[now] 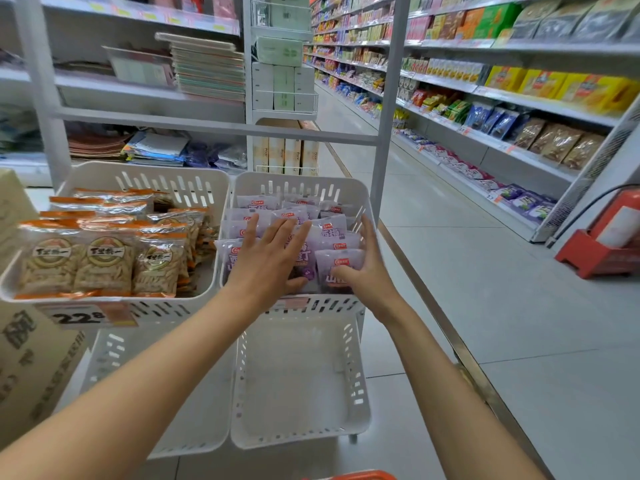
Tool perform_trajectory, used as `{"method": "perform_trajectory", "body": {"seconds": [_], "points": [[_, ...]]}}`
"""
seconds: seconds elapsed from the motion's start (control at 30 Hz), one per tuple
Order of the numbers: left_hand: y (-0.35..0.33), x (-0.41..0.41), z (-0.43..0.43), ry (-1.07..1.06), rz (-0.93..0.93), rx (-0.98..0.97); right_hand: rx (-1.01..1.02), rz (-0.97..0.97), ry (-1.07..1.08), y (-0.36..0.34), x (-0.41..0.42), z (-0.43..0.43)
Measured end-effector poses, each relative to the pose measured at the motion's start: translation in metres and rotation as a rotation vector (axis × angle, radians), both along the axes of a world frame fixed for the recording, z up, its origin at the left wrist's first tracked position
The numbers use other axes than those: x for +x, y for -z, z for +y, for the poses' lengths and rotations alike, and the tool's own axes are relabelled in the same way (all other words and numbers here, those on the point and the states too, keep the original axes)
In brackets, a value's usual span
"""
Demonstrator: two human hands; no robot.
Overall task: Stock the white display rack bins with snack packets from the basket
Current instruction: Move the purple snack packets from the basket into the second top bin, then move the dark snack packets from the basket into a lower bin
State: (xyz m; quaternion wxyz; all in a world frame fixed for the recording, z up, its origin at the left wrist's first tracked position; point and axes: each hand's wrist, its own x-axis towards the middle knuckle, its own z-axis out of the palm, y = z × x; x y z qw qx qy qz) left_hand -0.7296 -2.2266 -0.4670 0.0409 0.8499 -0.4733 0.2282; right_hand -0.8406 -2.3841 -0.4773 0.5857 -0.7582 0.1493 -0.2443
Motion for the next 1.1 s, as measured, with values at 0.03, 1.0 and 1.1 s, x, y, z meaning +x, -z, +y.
{"method": "perform_trajectory", "body": {"seconds": [0.03, 1.0, 1.1], "points": [[-0.002, -0.001, 0.002, 0.007, 0.005, -0.024, 0.003, -0.013, 0.002, -0.001, -0.004, 0.002], [0.212, -0.209, 0.334, -0.398, 1.085, -0.08, -0.53, 0.876, -0.437, 0.222, -0.212, 0.236], [0.217, -0.216, 0.342, -0.411, 1.154, -0.144, -0.752, 0.833, -0.521, 0.24, -0.199, 0.251]]}}
